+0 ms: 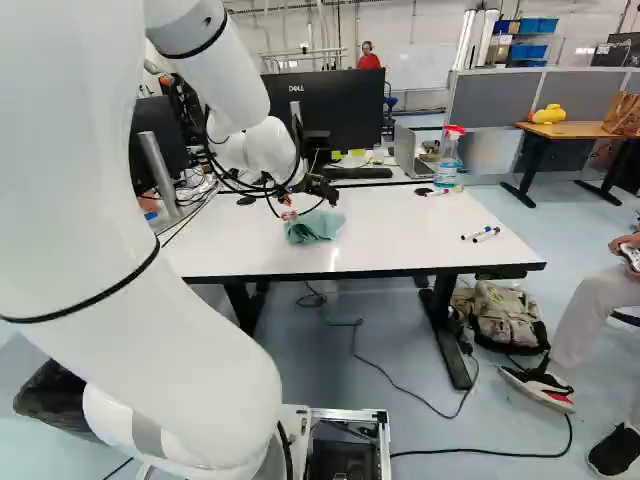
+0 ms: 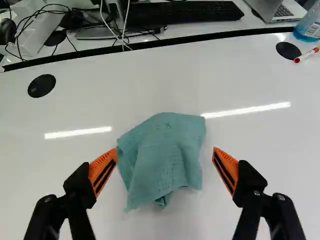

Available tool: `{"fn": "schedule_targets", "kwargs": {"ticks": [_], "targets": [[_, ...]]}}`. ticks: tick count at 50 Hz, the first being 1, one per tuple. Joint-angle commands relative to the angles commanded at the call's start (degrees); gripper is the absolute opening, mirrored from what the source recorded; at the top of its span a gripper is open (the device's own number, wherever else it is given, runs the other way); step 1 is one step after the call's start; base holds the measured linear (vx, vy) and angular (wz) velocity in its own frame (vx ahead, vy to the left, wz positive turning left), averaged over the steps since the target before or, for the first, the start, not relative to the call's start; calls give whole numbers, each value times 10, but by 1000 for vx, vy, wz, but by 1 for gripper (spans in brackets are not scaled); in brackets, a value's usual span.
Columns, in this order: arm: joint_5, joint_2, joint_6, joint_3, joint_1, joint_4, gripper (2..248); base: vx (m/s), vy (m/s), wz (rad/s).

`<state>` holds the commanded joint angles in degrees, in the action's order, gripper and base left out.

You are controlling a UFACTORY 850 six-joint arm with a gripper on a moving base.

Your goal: Clean the table with the green towel

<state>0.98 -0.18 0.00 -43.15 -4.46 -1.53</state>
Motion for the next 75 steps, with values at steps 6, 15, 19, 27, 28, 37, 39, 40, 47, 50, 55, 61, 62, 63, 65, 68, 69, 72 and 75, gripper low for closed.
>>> {"fn": "schedule_targets", "kwargs": {"ticks": [6,15,19,27,28,37,39,40,47,50,55,61,62,63,65,68,69,72,75], "targets": [[0,0,0,0,0,0,247,0,0,0],[0,0,0,0,0,0,247,0,0,0],[0,0,0,0,0,0,247,0,0,0],[0,0,0,0,0,0,247,0,0,0],[0,0,0,0,0,0,247,0,0,0],[0,0,0,0,0,0,247,0,0,0],[0,0,0,0,0,0,247,0,0,0],[0,0,0,0,0,0,247,0,0,0],[-2,1,0,2,0,0,247,0,0,0],[-4,1,0,3,0,0,247,0,0,0],[-9,3,0,7,1,0,247,0,0,0],[-17,5,0,12,1,0,247,0,0,0],[-18,6,0,14,2,1,247,0,0,0],[-20,6,0,15,2,1,247,0,0,0],[-23,7,0,17,2,1,247,0,0,0],[-28,9,0,21,2,1,247,0,0,0],[-30,10,0,23,3,1,247,0,0,0],[-37,12,0,27,3,1,247,0,0,0],[-43,14,0,32,4,1,247,0,0,0]]}}
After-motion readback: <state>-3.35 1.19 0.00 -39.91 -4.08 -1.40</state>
